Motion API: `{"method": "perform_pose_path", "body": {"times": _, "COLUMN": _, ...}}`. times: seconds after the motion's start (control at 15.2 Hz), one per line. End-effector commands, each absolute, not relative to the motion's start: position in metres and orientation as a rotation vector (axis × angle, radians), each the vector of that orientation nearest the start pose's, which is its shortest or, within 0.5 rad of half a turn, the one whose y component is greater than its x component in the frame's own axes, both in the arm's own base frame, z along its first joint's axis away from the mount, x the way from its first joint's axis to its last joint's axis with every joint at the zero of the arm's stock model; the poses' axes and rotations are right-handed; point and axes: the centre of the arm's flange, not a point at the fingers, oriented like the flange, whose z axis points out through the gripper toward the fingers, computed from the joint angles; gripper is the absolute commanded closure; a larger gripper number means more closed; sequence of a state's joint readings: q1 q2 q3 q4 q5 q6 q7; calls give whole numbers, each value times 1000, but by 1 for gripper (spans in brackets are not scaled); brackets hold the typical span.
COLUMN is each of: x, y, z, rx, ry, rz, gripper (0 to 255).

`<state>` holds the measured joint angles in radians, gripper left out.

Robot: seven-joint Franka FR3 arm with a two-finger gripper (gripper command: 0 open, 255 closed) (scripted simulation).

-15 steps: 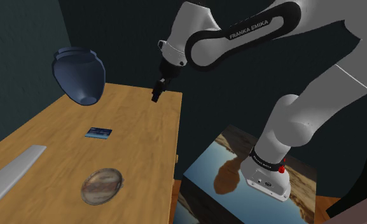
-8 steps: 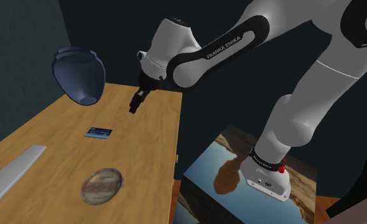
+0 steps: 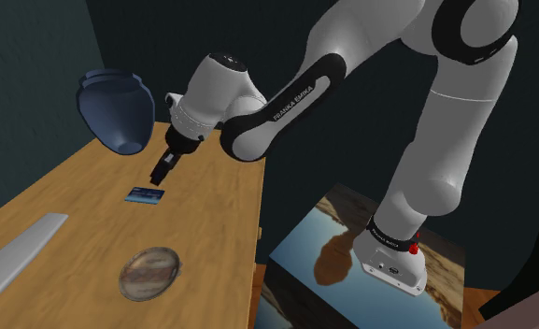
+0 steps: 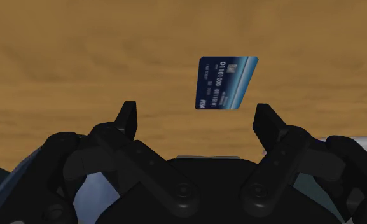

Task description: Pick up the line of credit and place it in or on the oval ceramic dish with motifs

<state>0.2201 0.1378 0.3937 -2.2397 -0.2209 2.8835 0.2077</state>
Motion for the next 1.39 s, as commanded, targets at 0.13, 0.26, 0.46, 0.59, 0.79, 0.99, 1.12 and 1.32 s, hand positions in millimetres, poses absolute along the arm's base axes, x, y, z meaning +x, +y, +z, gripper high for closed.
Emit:
{"method": "perform_pose_path", "body": {"times": 0.13, "x": 482, "y": 381, "z": 353, "rx": -2713, "ry": -890, "rz": -806, "gripper": 0}}
{"method": "perform_pose_path", "body": {"times": 0.26, "x": 486, "y": 389, "z": 346, "rx": -2705, "ry": -897, "rz": -815, "gripper": 0}}
{"method": "perform_pose_path", "body": {"times": 0.46, "x": 493, "y": 394, "z": 333, "rx": -2705, "ry": -897, "rz": -815, "gripper": 0}}
{"method": "perform_pose_path", "body": {"times": 0.59, "x": 498, "y": 397, "z": 324, "rx": -2705, "ry": -897, "rz": -815, "gripper": 0}}
{"method": "perform_pose_path", "body": {"times": 0.79, "x": 502, "y": 400, "z": 317, "rx": -2705, "ry": -897, "rz": -815, "gripper": 0}}
{"method": "perform_pose_path", "body": {"times": 0.99, "x": 502, "y": 400, "z": 317, "rx": -2705, "ry": -897, "rz": -815, "gripper": 0}}
{"method": "perform_pose_path", "body": {"times": 1.12, "x": 502, "y": 400, "z": 317, "rx": -2705, "ry": -897, "rz": -815, "gripper": 0}}
{"method": "perform_pose_path", "body": {"times": 1.32, "x": 502, "y": 400, "z": 317, "rx": -2705, "ry": -897, "rz": -815, "gripper": 255}}
